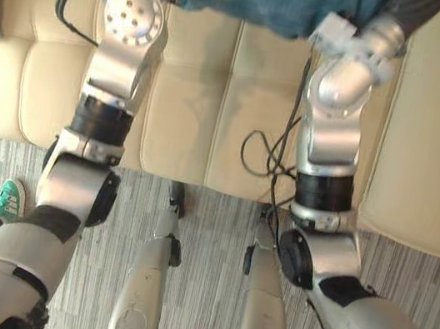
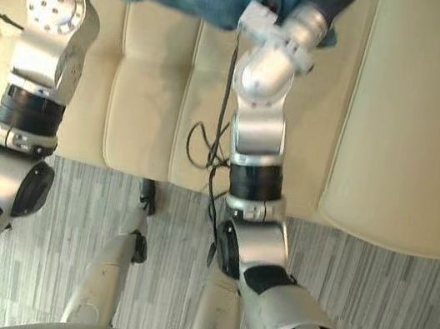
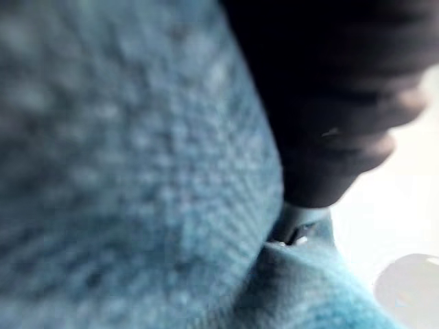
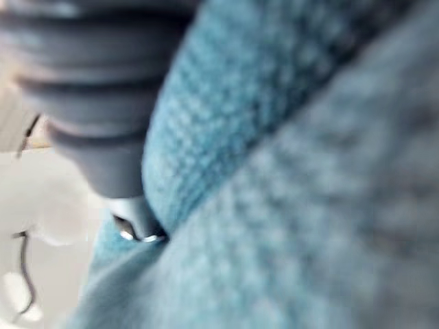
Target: Pick up cushions and gather them together orderly.
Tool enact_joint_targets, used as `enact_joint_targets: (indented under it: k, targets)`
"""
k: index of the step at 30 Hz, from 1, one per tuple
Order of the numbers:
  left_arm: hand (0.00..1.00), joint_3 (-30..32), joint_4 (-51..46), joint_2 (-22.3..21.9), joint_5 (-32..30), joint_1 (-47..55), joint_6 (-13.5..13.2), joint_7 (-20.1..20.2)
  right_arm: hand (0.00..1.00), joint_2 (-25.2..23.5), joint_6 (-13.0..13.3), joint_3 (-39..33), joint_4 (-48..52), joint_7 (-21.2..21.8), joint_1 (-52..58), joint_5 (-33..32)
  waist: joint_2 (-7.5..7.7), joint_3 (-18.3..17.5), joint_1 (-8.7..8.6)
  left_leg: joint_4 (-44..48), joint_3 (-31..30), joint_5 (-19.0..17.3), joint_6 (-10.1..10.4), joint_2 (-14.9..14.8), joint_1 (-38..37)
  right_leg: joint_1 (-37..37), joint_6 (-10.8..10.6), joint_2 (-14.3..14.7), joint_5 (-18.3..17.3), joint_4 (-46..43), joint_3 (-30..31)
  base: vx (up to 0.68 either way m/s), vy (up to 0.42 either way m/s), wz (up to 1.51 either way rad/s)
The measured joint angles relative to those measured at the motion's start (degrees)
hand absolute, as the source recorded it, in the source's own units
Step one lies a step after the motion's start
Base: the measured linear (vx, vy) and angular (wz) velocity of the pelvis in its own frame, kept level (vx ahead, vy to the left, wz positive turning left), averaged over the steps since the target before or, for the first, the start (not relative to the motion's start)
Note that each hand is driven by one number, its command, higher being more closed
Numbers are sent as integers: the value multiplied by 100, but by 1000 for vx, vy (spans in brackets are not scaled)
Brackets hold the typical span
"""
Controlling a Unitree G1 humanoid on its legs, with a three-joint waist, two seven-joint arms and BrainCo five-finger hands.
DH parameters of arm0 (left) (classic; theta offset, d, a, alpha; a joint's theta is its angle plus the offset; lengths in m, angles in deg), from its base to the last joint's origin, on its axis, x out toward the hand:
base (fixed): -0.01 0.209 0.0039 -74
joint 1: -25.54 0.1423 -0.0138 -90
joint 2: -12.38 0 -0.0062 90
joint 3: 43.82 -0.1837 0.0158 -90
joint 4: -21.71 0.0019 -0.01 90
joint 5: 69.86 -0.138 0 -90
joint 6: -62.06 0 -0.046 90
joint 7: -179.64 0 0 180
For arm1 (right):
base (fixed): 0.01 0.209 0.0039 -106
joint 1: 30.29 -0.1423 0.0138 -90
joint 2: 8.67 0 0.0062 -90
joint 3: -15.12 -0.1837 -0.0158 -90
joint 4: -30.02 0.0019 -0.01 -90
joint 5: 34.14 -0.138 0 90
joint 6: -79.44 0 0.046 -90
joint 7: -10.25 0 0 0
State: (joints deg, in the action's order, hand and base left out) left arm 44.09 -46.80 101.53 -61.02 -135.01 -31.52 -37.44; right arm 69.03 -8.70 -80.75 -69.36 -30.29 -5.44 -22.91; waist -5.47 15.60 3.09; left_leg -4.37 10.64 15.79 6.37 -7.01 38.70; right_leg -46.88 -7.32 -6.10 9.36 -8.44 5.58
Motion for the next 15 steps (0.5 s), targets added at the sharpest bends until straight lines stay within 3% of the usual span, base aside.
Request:
enact_joint_targets:
  k: [5, 7, 12, 15]
  targets:
    - [0, 423, 462, -57, 236, -312, 96, 23, 0, 478, -254, -13, -910, 182, -748, -481, -72, 167, 57, -1, -132, 243, 132, -52, 519, -439, 44, 48, -28, -74, -145, 1, -18, 14]
    - [0, 576, 680, -51, 240, -452, 201, 115, 0, 615, -283, -56, -1130, 317, -999, -776, -77, 413, 70, -1, -148, 348, 138, -84, 629, -540, 110, 49, -78, -191, -216, 1, -6, 18]
    - [0, 827, 843, -41, 350, -376, 251, 416, 0, 640, -285, -153, -1266, 561, -977, -1309, -79, 639, 49, -3, -258, 481, 226, -71, 944, -1059, 173, 61, -361, -781, -290, -17, -21, 17]
    - [0, 836, 422, -58, 359, 185, 232, 502, 0, 517, -285, -151, -1073, 732, -558, -1596, -75, 750, -7, -4, -272, 448, 250, -47, 1008, -1292, 175, 47, -567, -1168, -269, -49, -48, 10]
